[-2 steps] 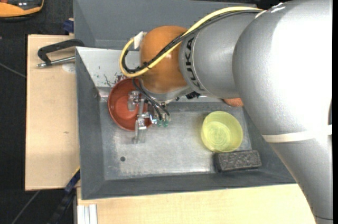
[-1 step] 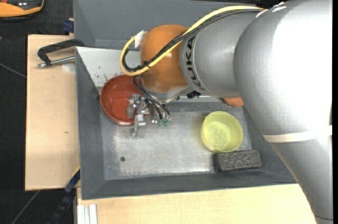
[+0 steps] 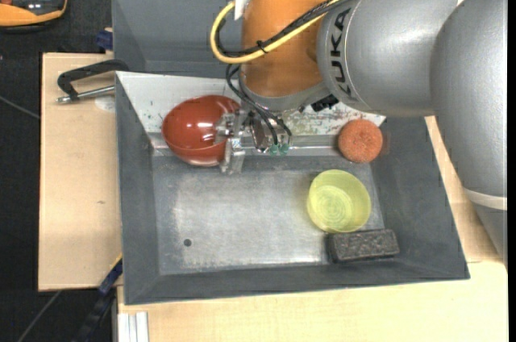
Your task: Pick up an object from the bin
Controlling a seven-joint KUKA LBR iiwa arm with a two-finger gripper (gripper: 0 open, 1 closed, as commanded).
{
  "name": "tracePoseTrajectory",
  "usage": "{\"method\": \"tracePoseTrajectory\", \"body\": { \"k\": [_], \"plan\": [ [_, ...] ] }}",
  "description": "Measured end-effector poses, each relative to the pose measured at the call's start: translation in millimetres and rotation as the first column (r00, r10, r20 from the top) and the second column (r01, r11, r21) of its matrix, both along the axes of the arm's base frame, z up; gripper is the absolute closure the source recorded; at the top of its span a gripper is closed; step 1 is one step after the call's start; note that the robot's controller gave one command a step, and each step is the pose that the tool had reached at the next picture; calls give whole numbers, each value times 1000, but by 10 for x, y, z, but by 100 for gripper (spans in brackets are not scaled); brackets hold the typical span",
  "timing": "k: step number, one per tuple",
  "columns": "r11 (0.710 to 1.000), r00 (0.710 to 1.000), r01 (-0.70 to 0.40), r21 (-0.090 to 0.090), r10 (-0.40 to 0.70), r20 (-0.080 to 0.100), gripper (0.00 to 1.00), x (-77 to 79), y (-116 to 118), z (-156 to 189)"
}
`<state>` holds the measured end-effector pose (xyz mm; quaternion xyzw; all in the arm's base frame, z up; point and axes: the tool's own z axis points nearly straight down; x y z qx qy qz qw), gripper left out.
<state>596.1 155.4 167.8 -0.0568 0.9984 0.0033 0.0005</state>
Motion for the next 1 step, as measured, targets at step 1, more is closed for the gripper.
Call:
{"method": "tracePoseTrajectory", "body": {
  "k": [1],
  "plan": [
    [994, 994, -107, -4, 107, 8, 100, -143, -1754, 710]
  ]
}}
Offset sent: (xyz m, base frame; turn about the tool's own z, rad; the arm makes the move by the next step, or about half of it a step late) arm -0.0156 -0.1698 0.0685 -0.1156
